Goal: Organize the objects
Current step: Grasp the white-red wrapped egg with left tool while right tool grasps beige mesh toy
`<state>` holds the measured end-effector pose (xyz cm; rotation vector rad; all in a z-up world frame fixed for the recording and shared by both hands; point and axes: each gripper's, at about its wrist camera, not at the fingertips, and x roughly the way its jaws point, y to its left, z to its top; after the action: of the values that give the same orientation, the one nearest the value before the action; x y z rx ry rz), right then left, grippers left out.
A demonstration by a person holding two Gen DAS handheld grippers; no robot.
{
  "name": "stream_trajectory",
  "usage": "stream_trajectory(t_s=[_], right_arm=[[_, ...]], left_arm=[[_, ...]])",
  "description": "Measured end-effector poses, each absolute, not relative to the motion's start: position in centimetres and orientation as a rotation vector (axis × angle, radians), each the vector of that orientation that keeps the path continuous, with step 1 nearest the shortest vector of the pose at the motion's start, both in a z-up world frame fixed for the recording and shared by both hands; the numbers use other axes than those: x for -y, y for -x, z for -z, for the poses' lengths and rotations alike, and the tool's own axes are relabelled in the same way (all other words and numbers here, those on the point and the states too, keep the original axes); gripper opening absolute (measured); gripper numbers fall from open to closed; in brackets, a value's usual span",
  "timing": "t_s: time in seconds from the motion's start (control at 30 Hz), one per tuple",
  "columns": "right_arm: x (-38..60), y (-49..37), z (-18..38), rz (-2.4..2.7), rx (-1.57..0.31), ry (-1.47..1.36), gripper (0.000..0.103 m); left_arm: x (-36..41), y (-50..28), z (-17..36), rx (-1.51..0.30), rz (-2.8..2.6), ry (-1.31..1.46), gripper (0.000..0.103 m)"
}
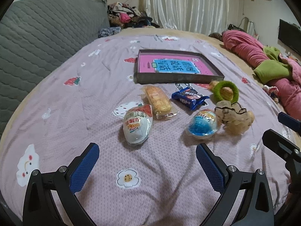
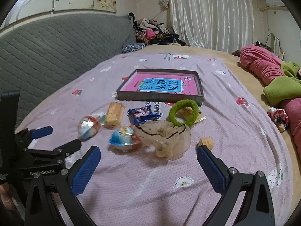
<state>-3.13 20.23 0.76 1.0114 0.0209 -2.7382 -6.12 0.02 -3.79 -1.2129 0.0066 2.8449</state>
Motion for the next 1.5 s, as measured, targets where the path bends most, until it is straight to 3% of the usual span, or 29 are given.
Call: stream_trajectory(t_s=[0.67, 1.0, 1.1, 1.17, 1.3, 1.37, 1.5], right_arm=[[-19.4, 8.7, 2.8, 2.728, -0.231, -1.125, 0.103], [-17.1, 10.3, 4.8, 2.706, -0.572, -1.140, 0.102], [-16.3, 10.8, 5.4, 2.716, -0.677, -1.141, 0.087], [-16.2, 11.5, 5.9, 2.703, -0.696, -1.176, 0.070], [-16.4, 12.1, 6.3, 2.698, -0.673, -1.189, 0.053], [-16.7, 12.3, 6.4, 2.673, -0.604, -1.195, 0.039], [-17.4, 12.3, 6.3, 2.661, -0.531, -1.196, 0.035]], left_arm=[[1.1, 12.9, 7.1, 0.004, -2.808, 1.346, 0.102], [1.7, 15.8, 9.0, -0.022, -2.783, 1.398, 0.102], [1.7, 16.4, 9.8, 0.004, -2.752, 1.430, 0.102], [1.7, 16.6, 10.1, -0.004, -2.754, 1.437, 0.102], [1.8, 17.0, 10.3, 0.041, -2.736, 1.430, 0.102], [1.9, 17.0, 10.3, 0.069, -2.723, 1.421, 0.102], [1.6, 16.6, 9.7, 0.084, -2.718, 1.370, 0.095]])
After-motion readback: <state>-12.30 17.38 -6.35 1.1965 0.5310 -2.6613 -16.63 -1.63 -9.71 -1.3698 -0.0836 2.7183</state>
